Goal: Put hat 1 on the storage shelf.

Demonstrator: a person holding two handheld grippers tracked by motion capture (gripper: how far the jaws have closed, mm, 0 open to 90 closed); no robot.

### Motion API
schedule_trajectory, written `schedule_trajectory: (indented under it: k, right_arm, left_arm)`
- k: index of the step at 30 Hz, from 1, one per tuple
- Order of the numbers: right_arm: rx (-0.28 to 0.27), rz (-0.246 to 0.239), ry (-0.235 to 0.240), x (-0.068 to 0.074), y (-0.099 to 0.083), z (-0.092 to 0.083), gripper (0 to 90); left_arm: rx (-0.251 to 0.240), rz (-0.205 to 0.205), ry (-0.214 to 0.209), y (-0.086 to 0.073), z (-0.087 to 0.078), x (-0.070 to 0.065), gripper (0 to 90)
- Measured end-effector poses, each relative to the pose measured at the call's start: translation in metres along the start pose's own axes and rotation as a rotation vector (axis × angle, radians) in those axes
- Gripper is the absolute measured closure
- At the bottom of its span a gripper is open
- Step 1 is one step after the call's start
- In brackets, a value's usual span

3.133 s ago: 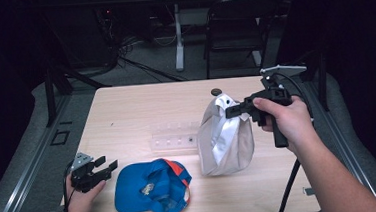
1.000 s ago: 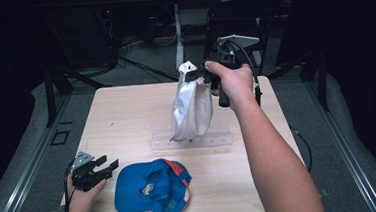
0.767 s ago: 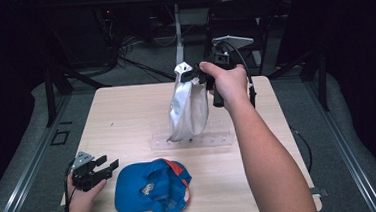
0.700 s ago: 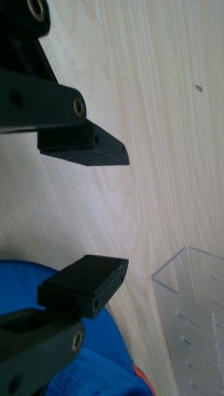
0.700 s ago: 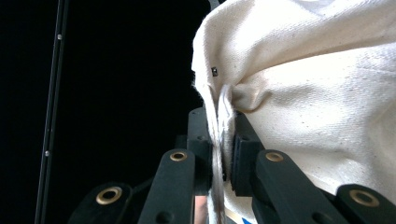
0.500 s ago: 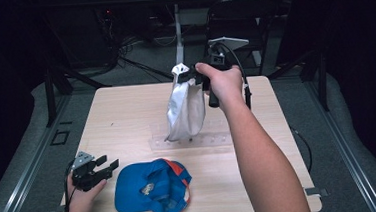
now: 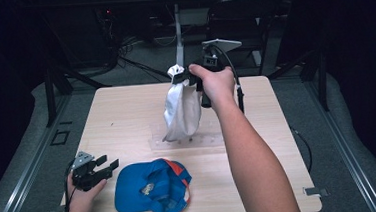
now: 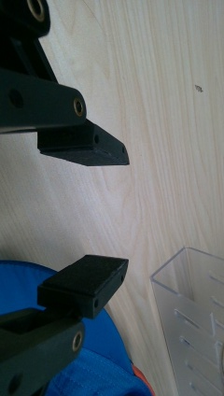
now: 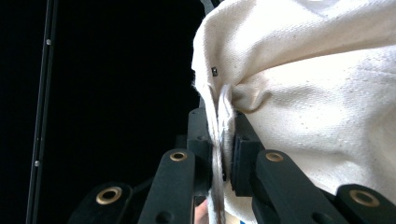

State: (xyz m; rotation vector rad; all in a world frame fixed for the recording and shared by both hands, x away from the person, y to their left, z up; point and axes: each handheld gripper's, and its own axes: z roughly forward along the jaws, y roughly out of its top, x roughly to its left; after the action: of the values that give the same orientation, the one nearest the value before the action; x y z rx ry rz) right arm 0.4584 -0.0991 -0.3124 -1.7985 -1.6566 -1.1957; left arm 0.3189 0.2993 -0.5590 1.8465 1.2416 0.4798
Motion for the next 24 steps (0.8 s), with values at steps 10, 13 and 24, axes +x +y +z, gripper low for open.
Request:
schedule_trajectory:
  k: [10,13,24]
  right_arm:
    - [0.017,-0.025,0.004,0.006,-0.005,0.018,81.7]
    - [0.029,-0.028,-0.009,0.004,-0.006,0.02,81.7]
    - [0.004,-0.009,0.0,-0.011,-0.004,0.002,81.6]
  left_arm:
    - [-0.009,0.006,-0.004,0.001,-0.001,-0.001,43.9]
    - [-0.015,0.007,-0.006,0.001,-0.001,-0.002,43.9]
    - [-0.053,0.062,-0.053,0.016,-0.006,-0.025,44.9]
